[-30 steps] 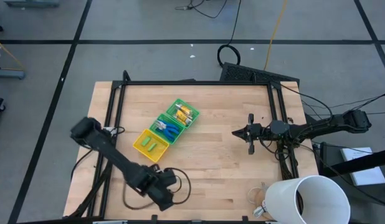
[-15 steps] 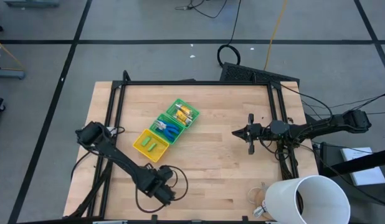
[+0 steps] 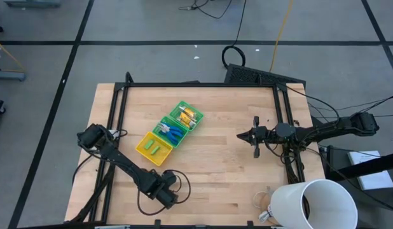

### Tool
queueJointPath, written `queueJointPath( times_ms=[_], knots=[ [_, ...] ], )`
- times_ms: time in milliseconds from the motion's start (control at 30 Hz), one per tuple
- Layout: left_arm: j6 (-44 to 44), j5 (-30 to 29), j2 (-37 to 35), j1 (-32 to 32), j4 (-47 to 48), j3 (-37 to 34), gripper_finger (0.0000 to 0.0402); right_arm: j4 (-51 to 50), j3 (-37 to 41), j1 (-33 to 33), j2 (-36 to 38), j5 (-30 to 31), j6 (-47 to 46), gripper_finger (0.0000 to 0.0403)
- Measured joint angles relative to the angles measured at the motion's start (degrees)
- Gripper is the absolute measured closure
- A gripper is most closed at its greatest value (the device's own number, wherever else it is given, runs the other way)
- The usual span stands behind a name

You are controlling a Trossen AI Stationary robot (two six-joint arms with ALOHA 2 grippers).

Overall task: Pick & Place School Supplies
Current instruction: Put the green eraser into the yellow bin

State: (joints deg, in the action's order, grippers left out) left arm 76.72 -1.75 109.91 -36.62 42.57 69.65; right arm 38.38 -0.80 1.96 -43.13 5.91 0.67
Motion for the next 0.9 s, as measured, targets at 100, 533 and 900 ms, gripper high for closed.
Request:
queueJointPath(
  times_ms=[100, 533, 900],
  knots=[
    [0.08, -0.17, 0.00, -0.04, 0.30, 0.00, 0.0151, -0.04, -0.02, 0.02, -0.02, 0.01, 0.01, 0.0394],
    [-0.31, -1.95, 0.07, -0.11, 1.68, -0.04, 0.0151, -0.04, 0.00, -0.01, 0.00, 0.00, 0.01, 0.0394],
    [-0.75, -3.41, 0.15, -0.15, 2.96, -0.09, 0.0151, -0.04, -0.02, 0.00, -0.01, -0.02, 0.01, 0.0394]
  ],
)
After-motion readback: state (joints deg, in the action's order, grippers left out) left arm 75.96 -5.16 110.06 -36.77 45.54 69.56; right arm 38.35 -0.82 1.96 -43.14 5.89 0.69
